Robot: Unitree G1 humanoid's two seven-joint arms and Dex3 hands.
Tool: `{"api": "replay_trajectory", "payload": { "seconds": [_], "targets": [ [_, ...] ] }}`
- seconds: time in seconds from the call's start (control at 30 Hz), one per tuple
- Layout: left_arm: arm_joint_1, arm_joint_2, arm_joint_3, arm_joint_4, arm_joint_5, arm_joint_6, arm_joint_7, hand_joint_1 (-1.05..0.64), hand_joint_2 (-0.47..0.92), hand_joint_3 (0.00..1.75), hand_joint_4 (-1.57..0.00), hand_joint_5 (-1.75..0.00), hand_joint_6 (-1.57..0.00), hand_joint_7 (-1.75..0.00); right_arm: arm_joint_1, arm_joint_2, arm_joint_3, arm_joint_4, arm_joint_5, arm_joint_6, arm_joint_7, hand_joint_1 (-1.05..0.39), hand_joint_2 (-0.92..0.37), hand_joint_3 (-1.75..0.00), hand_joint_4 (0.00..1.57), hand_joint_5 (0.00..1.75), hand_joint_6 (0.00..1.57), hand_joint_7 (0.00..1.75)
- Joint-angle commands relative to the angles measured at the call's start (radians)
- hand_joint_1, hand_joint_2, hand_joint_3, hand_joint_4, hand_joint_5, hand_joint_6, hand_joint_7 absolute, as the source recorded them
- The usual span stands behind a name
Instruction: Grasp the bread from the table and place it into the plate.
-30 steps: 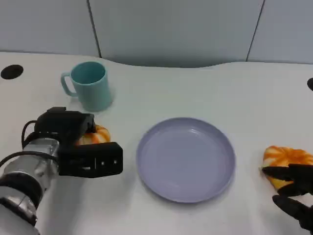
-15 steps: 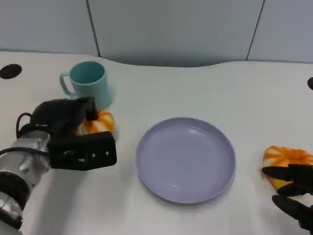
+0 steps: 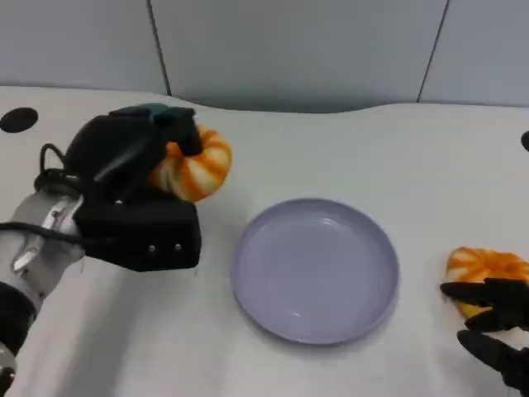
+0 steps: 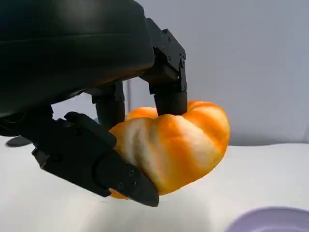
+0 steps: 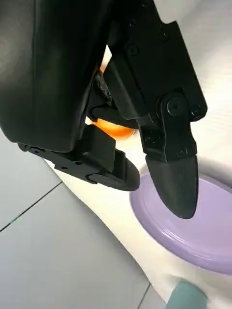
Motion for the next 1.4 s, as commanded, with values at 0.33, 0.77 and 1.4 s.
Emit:
{"api": "replay_trajectory", "payload": {
  "seconds": [0.33, 0.77, 1.4],
  "targets": [
    [-0.066, -0.105, -0.050, 0.023, -0.001, -0.143, -0.137, -0.07, 0.87, 0.12, -0.77, -1.75, -0.56, -1.75, -0.005, -0.004, -0.001, 0.011, -0.004, -0.019, -0.013, -0.24, -0.92, -0.33, 0.68, 0.59, 0.84, 0.01],
    [-0.141, -0.233, -0.144, 0.181, 0.061, -0.189, -0.153, -0.06, 0.89, 0.12, -0.83, -1.75, -0.60, -1.75, 0.004, 0.001, 0.007, -0.008, -0.004, 0.002, -0.006, -0.27, -0.92, -0.34, 0.70, 0.60, 0.83, 0.00],
    [-0.256, -0.259, -0.187, 0.352, 0.056, -0.263, -0.311, -0.24, 0.84, 0.03, -0.45, -1.73, -0.33, -1.65, 0.011, 0.022, 0.017, -0.046, -0.020, 0.049, -0.003, -0.27, -0.92, -0.35, 0.70, 0.63, 0.83, 0.00]
  ]
}}
